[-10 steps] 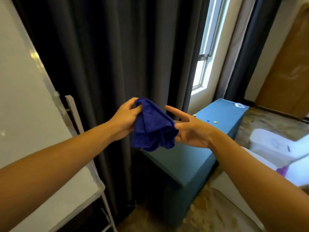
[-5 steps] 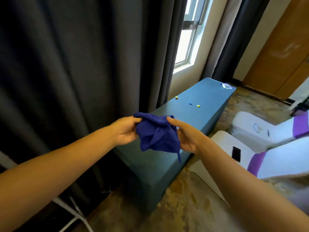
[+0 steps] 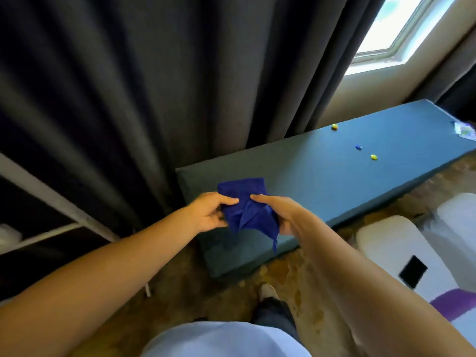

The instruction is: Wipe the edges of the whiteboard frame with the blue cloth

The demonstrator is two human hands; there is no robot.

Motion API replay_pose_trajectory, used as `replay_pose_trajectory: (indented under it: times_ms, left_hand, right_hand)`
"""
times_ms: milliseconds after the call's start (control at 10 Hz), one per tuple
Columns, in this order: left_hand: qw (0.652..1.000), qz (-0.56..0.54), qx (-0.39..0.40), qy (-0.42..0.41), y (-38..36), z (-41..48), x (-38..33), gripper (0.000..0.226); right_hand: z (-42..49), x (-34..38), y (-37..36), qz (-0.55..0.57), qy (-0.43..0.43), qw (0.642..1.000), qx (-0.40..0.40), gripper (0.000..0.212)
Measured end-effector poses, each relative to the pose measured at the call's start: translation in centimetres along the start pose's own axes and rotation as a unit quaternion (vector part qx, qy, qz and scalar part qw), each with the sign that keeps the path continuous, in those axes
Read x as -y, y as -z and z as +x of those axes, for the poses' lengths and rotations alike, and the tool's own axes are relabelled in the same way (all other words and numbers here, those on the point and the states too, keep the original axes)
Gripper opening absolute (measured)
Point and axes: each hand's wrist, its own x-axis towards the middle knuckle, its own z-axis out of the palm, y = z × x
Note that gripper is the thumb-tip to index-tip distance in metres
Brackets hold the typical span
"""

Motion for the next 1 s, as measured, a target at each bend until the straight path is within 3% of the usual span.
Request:
replay_pose_trajectory:
  times_ms: [100,200,300,500,700,800,900,1000]
  left_hand:
    - [0.994,-0.074,-0.057,-0.051,0.2,2.0,2.2,0.032]
    - [0.986,-0.113,-0.087,-0.091,-0.8,2.6,3.7,0.041]
    - [0.970,-0.147,-0.163,-0.102,-1.7,3.3,5.4,0.053]
    - [0.919,-0.222,-0.302,-0.121,-1.3,5.5,8.1,0.065]
    - [0.901,-0.231,-0.360,-0.075,1.2,7.6,13.4,0.058]
    - [0.908,-0.211,-0.358,-0.055,2.1,8.1,14.3,0.057]
    - [0.919,-0.104,-0.378,-0.033,2.5,6.7,13.1,0.062]
    - [0.914,-0.009,-0.402,-0.044,2.7,3.5,10.0,0.058]
  right_hand:
    - [4.0,0.1,0.1,-0.053,-0.034,0.998,0.015,0.020]
    - [6.2,0.8,1.0,-0.074,-0.034,0.996,0.042,0.019]
    - [7.7,1.1,2.0,-0.064,-0.039,0.993,0.091,0.041]
    - [10.8,0.2,2.2,-0.135,-0.033,0.979,0.148,0.061]
    - [14.4,-5.6,2.5,-0.248,-0.004,0.963,0.106,0.079]
    - [15.2,-7.0,2.9,-0.315,0.026,0.946,0.069,0.074]
    - [14.6,-5.4,2.8,-0.489,0.059,0.867,0.071,0.059]
    - [12.9,-2.2,2.5,-0.566,0.070,0.821,0.037,0.048]
